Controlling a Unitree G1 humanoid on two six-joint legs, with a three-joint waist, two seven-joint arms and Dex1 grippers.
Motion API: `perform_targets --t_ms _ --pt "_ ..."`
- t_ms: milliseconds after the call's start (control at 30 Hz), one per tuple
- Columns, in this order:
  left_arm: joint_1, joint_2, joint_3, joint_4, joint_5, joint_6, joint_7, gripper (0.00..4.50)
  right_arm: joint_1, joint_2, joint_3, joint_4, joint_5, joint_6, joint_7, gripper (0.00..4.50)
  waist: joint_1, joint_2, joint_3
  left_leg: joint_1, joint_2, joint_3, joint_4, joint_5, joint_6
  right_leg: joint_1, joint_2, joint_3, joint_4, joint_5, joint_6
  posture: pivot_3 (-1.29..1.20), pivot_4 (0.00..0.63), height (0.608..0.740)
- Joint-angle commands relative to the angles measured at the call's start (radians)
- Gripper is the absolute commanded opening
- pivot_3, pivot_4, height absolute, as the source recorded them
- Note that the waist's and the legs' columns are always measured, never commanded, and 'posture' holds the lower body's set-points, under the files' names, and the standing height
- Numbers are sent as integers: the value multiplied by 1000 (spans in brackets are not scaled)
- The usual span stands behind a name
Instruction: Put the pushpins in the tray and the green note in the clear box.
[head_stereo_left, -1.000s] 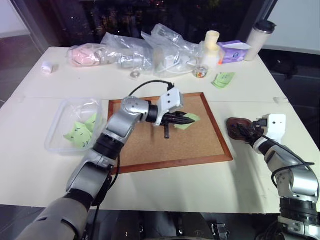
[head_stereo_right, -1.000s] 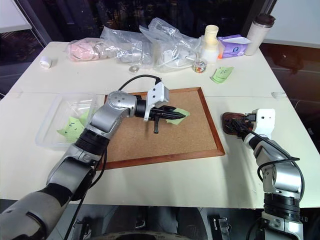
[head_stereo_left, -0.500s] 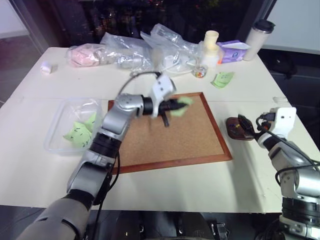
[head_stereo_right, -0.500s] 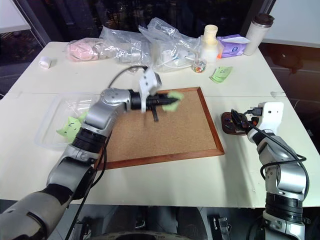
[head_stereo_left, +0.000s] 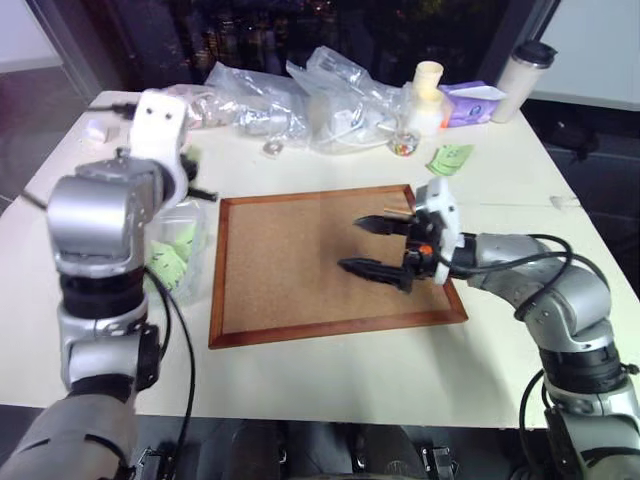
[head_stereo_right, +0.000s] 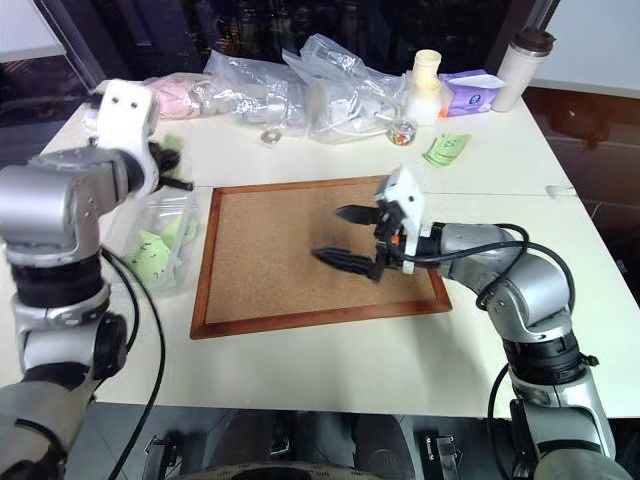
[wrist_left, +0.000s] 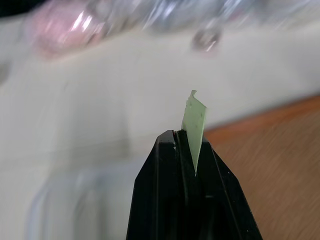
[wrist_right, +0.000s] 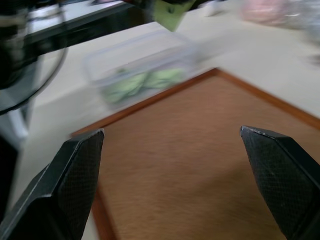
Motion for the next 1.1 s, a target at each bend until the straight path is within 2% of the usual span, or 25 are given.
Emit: perform_targets --t_ms 33,133,233,333,567,700,767,867,1000,1100 --pt "115 15 113 -42 18 29 40 0 -20 15 9 6 -9 -32 19 4463 -3 -1 0 0 1 0 0 0 0 -1 1 0 0 0 0 0 150 735" --pt "142 17 130 -38 -8 29 39 0 -15 29 21 27 -24 -46 25 4463 7 -7 4 0 1 -1 0 1 -2 0 1 -2 1 0 0 0 150 735" --pt "141 5 153 -34 -25 29 43 0 -9 35 22 25 -26 -47 23 4463 9 -8 3 0 0 -3 1 1 -2 2 -2 -4 0 0 0 0 150 735" --pt "145 -5 173 -29 -44 29 48 925 4 36 16 19 -26 -43 18 4500 6 -8 3 -1 0 -3 0 1 -2 2 -2 -4 0 0 -1 0 150 735" --pt "144 11 165 -31 -65 29 69 4414 37 21 3 8 -25 -36 9 4500 1 -8 3 0 0 -3 0 1 -2 2 -1 -4 0 0 -1 0 150 735" --pt "119 29 175 -41 -80 29 64 4414 46 14 -11 11 -25 -37 4 4500 3 -8 3 -1 0 -3 0 1 -2 2 -1 -4 0 0 -1 0 150 735" --pt "106 83 155 -61 -102 -41 26 4414 52 13 -34 4 -11 -27 -9 4500 3 -9 3 -1 0 -3 0 1 -2 2 -1 -4 0 0 -1 0 150 735" --pt "44 123 187 -37 -150 -114 -34 4414 70 14 -98 -34 43 16 -46 4500 5 -9 4 -1 0 -3 0 1 -2 1 -1 -5 0 0 -1 0 150 735" --pt "77 298 158 -57 -381 -241 -394 4414 130 -2 -259 -87 174 110 -127 4500 4 -9 4 -2 0 -3 -1 1 -2 1 -2 -5 0 0 -1 0 150 735" --pt "128 351 162 -17 -421 -356 -487 4414 181 -29 -316 -106 187 132 -164 4500 4 -9 4 -2 0 -3 -1 1 -2 1 -2 -5 -1 0 -1 0 150 735"
